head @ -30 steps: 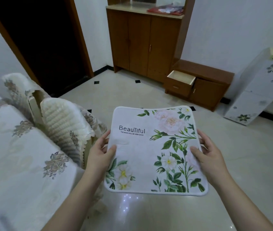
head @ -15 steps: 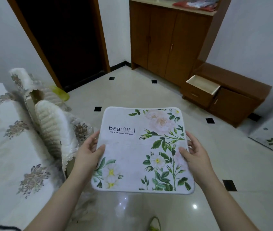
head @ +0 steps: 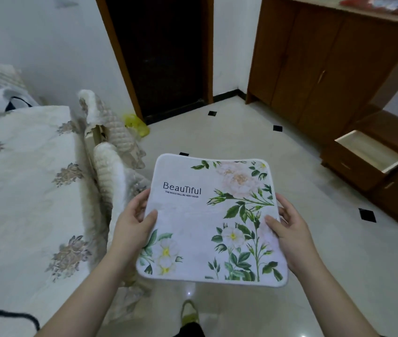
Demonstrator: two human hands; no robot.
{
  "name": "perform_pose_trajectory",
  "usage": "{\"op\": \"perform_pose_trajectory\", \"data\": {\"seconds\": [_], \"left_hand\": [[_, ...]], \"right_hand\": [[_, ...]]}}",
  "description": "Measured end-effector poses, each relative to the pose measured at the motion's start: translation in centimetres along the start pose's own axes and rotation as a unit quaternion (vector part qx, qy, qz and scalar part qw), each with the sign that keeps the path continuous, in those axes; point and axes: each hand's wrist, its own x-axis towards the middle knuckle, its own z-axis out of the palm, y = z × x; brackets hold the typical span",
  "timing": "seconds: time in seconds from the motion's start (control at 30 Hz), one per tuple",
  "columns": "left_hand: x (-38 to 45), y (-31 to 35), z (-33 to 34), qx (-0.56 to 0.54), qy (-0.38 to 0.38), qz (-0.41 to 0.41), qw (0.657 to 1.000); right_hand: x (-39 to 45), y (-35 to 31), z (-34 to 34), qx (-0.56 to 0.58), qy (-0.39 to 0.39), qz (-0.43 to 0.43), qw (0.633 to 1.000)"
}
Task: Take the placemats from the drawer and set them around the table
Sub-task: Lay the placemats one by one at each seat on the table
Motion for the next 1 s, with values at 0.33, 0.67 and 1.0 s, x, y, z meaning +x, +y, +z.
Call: {"op": "perform_pose_trajectory", "data": {"seconds": [0.33,0.67,1.0], "left_hand": [[10.5,-2.0,-2.2,0.053,0.043,0.001,0.998],[19.5,-1.7,-5.7,0.062,0.083,-0.013,0.995],[23.9,-2.7,-7.3,-0.001,0.221,-0.091,0.971]], "right_hand": [[11.1,-2.1,7.4,-0.057,-0.035,-0.005,0.998],[20.5,-3.4,15.6,-0.077,-0.085,-0.001,0.993],[31.9,-3.5,24.3,-0.106,-0.231,0.026,0.967]]}}
